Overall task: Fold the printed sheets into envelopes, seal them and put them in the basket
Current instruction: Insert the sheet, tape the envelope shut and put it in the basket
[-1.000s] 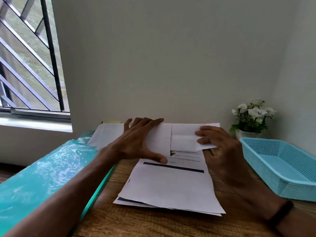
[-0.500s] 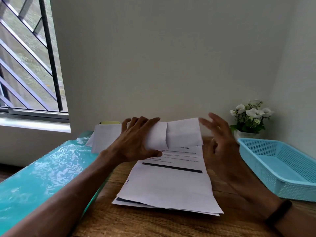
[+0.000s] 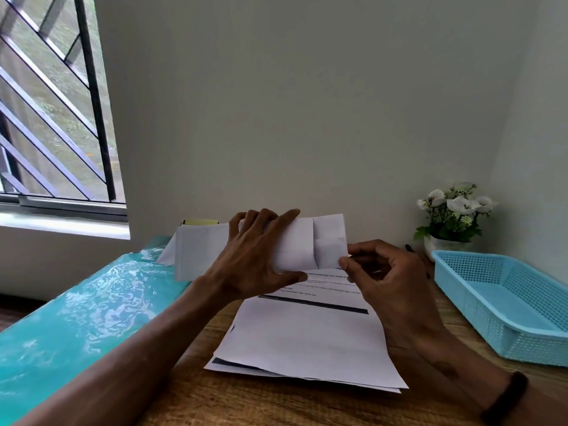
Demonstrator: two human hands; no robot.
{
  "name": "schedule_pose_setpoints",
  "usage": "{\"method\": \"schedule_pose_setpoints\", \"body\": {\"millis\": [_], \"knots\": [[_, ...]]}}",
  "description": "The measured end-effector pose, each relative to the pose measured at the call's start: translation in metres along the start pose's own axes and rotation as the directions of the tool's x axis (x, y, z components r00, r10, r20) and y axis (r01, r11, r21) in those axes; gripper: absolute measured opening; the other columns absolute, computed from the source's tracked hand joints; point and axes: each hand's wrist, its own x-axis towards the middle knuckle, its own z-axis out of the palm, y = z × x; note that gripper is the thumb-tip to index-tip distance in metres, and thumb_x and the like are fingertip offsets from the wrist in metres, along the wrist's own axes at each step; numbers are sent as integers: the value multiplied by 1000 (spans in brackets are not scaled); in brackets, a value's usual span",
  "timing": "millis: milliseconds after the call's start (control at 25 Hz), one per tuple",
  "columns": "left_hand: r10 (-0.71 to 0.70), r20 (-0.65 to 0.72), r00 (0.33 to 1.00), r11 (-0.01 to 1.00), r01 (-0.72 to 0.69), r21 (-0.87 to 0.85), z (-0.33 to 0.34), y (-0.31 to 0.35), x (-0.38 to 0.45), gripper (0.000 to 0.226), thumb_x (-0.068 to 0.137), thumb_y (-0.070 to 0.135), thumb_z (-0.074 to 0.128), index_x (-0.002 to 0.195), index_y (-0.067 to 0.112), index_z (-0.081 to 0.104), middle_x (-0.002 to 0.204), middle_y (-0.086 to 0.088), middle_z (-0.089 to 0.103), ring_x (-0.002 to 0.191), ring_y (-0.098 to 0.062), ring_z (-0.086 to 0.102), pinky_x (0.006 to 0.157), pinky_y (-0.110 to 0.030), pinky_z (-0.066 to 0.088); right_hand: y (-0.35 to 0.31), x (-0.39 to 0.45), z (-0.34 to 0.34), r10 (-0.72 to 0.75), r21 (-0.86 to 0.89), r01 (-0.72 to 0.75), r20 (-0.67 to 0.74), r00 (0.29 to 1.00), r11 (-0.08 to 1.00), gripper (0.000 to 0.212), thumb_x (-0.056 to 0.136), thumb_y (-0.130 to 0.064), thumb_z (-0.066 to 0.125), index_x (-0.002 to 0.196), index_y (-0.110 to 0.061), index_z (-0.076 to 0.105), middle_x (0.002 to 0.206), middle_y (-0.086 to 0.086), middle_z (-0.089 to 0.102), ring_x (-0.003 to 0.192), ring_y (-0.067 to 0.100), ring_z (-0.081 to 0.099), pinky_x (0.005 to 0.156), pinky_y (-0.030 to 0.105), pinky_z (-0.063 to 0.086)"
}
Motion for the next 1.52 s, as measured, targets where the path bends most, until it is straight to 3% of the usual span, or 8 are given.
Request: {"method": "schedule_pose_setpoints", "body": {"millis": [240, 480, 680, 880, 1000, 1160, 1360, 1520], "knots": [[8, -99, 995, 1000, -7, 11, 4, 13, 0, 109, 69, 86, 65, 158, 28, 38, 125, 2, 51, 115, -24, 48, 111, -50, 33, -3, -2, 5, -19, -47, 19, -11, 1000, 999, 19, 89, -33, 79, 103, -40, 68, 88, -26, 73, 85, -2, 72, 66, 8, 55], [5, -130, 992, 1000, -5, 1, 1, 18, 0, 103, 77, 85, 58, 159, 26, 37, 125, -1, 51, 115, -25, 48, 110, -50, 34, -8, -7, 8, -110, -150, 129, 132, 985, 980, 38, 92, -57, 69, 125, -39, 65, 141, -17, 51, 122, 1, 57, 90, 16, 54], [48, -159, 986, 998, -54, -31, 4, 25, -2, 104, 75, 73, 73, 160, 25, 37, 126, -2, 51, 115, -26, 47, 110, -48, 35, -12, -10, 9, -43, -176, 81, 209, 977, 981, 53, 82, -73, 67, 123, -39, 67, 153, -17, 33, 131, 8, 49, 101, 39, 54], [83, -169, 982, 994, -93, -55, 8, 37, -2, 105, 76, 77, 71, 160, 26, 36, 125, -1, 49, 114, -24, 46, 111, -43, 34, -13, -12, 9, 47, -156, -2, 283, 958, 988, 60, 74, -84, 64, 116, -43, 71, 152, -32, 24, 132, -9, 40, 98, 16, 42], [139, -135, 981, 989, -145, -38, 10, 43, -3, 102, 78, 76, 68, 161, 28, 33, 123, 0, 47, 115, -23, 45, 111, -40, 31, -11, -14, 13, 84, -165, -26, 353, 932, 986, 59, 71, -87, 64, 111, -45, 75, 160, -31, 16, 146, -8, 24, 108, 23, 37], [203, -114, 973, 978, -207, -28, 12, 46, -3, 99, 79, 66, 65, 163, 27, 29, 123, -1, 47, 112, -24, 47, 106, -38, 31, -10, -13, 16, 116, 28, -134, 346, 931, 991, 38, 81, -70, 73, 108, -43, 77, 142, -27, 50, 122, 1, 60, 96, 32, 58], [147, -111, 983, 989, -146, 20, 3, 35, 5, 113, 74, 94, 54, 164, 31, 28, 129, 2, 54, 119, -19, 49, 113, -46, 31, 0, 2, 7, 317, 276, -340, 125, 940, 899, 7, 87, -33, 80, 94, -33, 81, 98, -3, 82, 85, 16, 79, 72, 38, 66], [-98, -163, 982, 985, 73, -154, -8, 16, 12, 40, 94, 64, 58, 119, 35, 71, 77, 16, 71, 74, -3, 65, 90, -29, 47, 20, 16, -11, 544, 477, -471, -17, 839, 742, 26, 89, -8, 78, 112, -18, 70, 106, 12, 75, 93, 29, 77, 66, 42, 66]]}}
